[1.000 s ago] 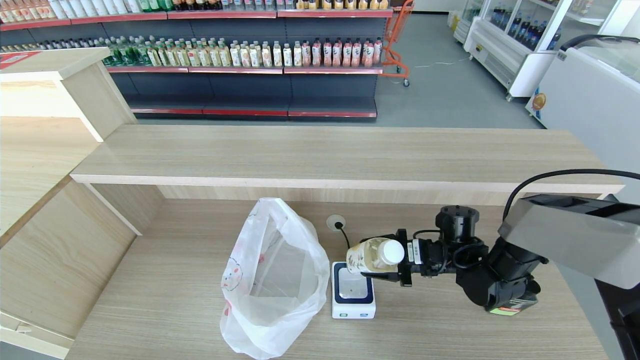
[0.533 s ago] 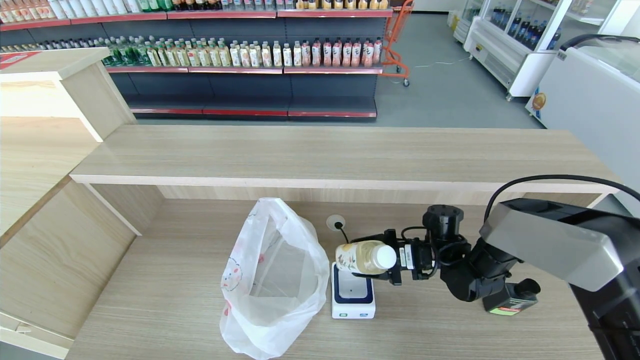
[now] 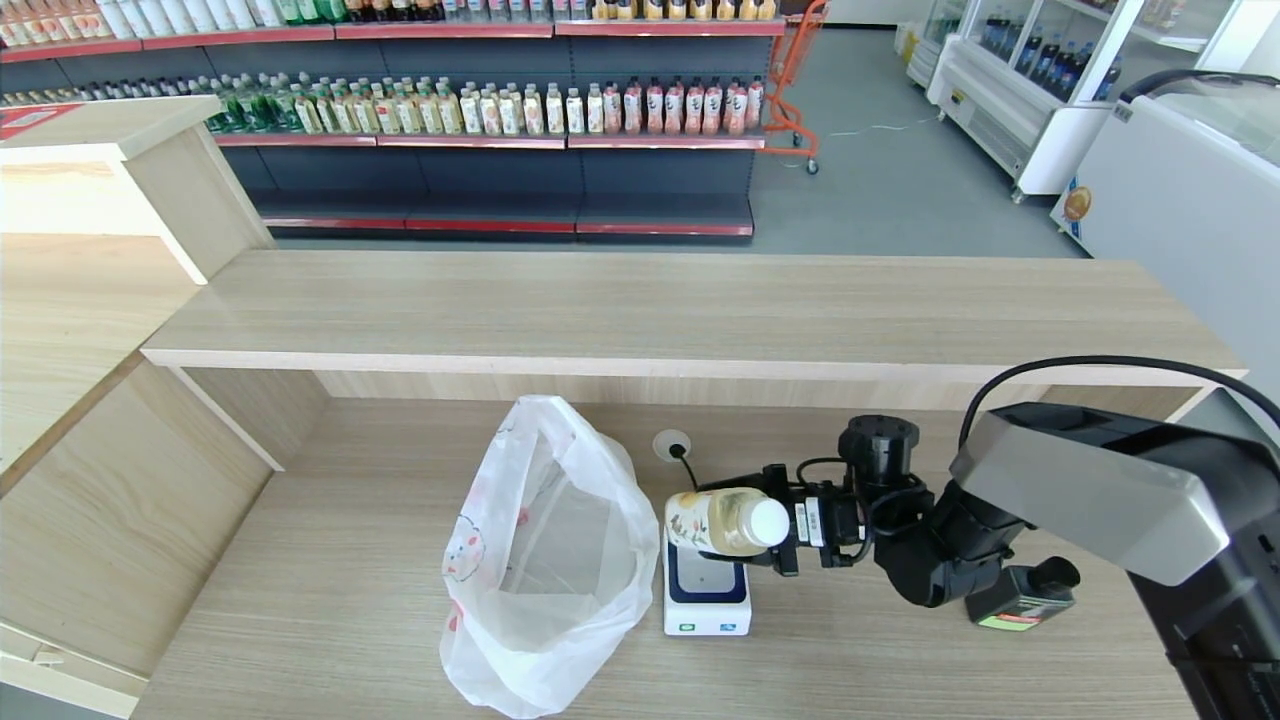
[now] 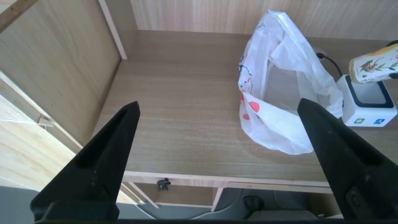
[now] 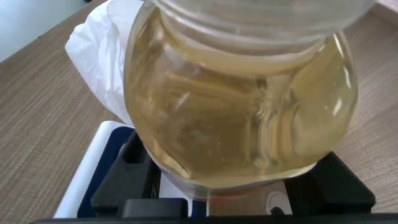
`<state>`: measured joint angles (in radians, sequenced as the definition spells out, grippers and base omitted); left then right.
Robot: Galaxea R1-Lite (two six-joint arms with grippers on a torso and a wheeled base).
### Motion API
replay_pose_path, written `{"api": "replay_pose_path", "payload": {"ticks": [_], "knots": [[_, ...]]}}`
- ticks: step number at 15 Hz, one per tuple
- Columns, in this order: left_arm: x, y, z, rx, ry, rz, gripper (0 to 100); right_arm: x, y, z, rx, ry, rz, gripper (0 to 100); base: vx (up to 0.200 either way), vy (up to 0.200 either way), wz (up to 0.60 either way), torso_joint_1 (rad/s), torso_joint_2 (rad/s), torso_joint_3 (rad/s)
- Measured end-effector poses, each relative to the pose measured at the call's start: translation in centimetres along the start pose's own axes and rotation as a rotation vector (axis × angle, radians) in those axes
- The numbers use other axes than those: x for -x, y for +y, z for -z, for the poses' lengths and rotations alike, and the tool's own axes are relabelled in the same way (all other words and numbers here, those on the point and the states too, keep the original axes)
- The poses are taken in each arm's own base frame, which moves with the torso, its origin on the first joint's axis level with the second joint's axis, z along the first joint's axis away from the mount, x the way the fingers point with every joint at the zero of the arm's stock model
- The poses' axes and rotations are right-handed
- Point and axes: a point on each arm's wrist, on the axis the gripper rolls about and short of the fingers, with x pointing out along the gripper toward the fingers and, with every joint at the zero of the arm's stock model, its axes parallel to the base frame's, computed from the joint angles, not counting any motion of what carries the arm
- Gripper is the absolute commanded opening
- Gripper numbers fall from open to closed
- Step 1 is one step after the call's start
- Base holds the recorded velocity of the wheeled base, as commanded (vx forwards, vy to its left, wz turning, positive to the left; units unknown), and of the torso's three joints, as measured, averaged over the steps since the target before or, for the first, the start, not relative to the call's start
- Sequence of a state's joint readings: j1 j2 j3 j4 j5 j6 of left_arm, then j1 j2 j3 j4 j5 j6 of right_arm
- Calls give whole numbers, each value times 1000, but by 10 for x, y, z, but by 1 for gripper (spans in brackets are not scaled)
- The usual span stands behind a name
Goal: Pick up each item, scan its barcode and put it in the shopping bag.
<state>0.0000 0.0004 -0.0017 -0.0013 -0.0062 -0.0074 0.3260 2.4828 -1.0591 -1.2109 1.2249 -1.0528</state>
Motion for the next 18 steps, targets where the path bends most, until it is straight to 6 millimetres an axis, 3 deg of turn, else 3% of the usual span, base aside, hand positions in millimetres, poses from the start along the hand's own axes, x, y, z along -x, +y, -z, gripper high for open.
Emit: {"api": "replay_pose_path", "payload": {"ticks": [6, 10, 13, 16, 18], "knots": [[0, 0, 0, 0, 0, 0, 100, 4, -5, -5, -67, 9, 10, 0, 0, 0, 0, 0, 0, 0], [0, 0, 0, 0, 0, 0, 100, 26, -4, -32, -267, 42, 21, 0, 0, 0, 0, 0, 0, 0], [0, 0, 0, 0, 0, 0, 100, 65, -14, -73, -518, 103, 85, 0, 0, 0, 0, 0, 0, 0], [0, 0, 0, 0, 0, 0, 100, 91, -20, -136, -834, 172, 243, 0, 0, 0, 0, 0, 0, 0], [0, 0, 0, 0, 0, 0, 100, 97, -15, -180, -1051, 226, 443, 0, 0, 0, 0, 0, 0, 0]]}}
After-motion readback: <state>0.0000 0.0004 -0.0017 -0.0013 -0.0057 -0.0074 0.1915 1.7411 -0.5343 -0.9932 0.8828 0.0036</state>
